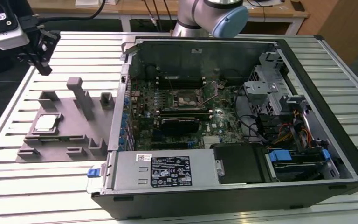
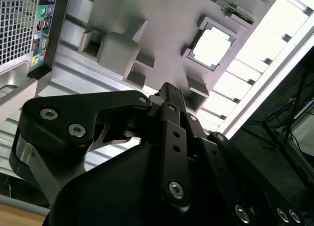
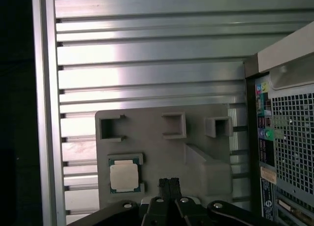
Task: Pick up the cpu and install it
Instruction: 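Reach for the cpu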
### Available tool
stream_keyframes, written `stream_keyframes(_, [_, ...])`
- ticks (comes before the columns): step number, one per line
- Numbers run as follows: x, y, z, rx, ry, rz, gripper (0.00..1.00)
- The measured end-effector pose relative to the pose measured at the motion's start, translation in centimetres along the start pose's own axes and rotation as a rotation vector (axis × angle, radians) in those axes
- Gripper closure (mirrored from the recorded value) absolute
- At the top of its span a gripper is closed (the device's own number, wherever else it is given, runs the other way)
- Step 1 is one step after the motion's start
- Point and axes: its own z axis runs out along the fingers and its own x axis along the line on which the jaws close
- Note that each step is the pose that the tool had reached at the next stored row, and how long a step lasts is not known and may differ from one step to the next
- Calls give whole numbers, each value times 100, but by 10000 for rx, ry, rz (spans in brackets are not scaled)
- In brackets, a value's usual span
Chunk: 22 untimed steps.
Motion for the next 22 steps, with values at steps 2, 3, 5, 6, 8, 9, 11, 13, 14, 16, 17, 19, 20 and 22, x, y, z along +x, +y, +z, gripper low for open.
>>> stream_keyframes(2, [34,6,17,21,-2,0,89])
stream_keyframes(3, [47,8,25,35,-4,0,89])
stream_keyframes(5, [67,8,43,60,-5,-1,89])
stream_keyframes(6, [75,8,53,71,-6,-1,89])
stream_keyframes(8, [90,6,75,88,-7,-3,89])
stream_keyframes(9, [97,5,85,96,-7,-3,89])
stream_keyframes(11, [104,3,103,106,-8,-5,89])
stream_keyframes(13, [109,2,117,110,-8,-4,89])
stream_keyframes(14, [110,2,123,111,-8,-4,89])
stream_keyframes(16, [113,-3,133,112,-7,-3,89])
stream_keyframes(17, [114,-7,139,111,-8,-3,89])
stream_keyframes(19, [115,-19,148,111,-7,-4,89])
stream_keyframes(20, [115,-26,152,111,-7,-4,89])
stream_keyframes(22, [117,-41,162,111,-7,-3,89])
